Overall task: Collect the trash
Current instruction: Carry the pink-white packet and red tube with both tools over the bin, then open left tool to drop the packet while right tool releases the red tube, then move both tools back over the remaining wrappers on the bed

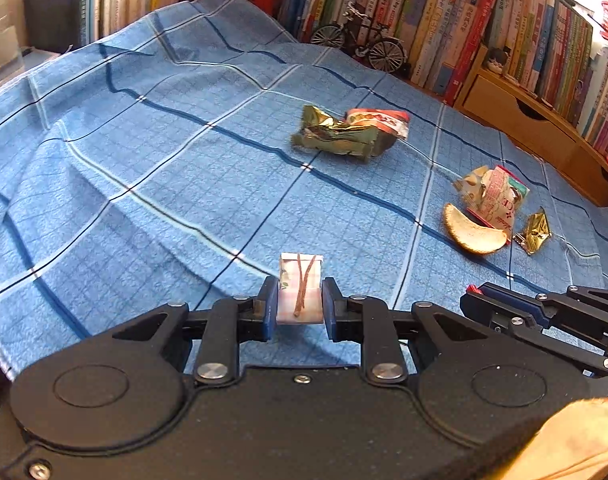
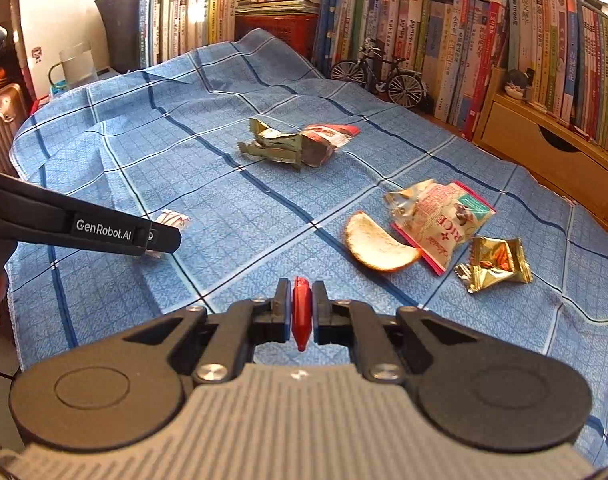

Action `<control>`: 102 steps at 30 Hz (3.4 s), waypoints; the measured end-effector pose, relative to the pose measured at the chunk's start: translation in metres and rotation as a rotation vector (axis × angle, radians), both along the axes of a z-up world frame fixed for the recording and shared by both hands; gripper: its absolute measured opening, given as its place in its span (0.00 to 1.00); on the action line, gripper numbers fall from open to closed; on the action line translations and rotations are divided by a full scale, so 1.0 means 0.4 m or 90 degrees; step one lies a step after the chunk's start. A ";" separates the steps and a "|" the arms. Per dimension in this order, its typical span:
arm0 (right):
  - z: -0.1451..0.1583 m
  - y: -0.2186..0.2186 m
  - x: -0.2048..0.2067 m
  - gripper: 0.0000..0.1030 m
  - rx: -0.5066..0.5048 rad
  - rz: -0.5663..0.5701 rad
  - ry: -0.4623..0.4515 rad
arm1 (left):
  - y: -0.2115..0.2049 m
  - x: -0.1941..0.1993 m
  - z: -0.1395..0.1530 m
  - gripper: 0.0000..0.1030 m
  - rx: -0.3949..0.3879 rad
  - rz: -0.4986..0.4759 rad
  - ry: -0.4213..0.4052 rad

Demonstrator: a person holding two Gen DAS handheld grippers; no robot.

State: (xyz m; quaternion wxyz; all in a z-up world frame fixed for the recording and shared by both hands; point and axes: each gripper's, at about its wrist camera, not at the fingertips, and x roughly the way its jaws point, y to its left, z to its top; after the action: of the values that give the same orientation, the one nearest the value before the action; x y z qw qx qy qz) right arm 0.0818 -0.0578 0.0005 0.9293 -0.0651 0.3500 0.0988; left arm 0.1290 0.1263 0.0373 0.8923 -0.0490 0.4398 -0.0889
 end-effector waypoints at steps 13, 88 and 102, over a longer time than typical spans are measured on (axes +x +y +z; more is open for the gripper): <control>0.003 0.146 -0.032 0.13 0.011 0.154 -0.010 | 0.191 -0.149 0.042 0.21 -0.012 0.181 -0.026; -0.038 0.481 -0.163 0.85 0.009 0.424 0.013 | 0.518 -0.487 -0.047 0.54 -0.025 0.464 0.056; 0.000 0.350 -0.112 1.00 0.000 0.284 -0.037 | 0.429 -0.339 0.014 0.65 0.041 0.369 0.016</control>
State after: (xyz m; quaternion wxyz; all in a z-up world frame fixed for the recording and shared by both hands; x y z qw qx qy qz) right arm 0.0370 0.0820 0.0005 0.8941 -0.1435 0.3001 0.2999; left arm -0.0068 0.2980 0.0430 0.8761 -0.1455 0.4213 0.1839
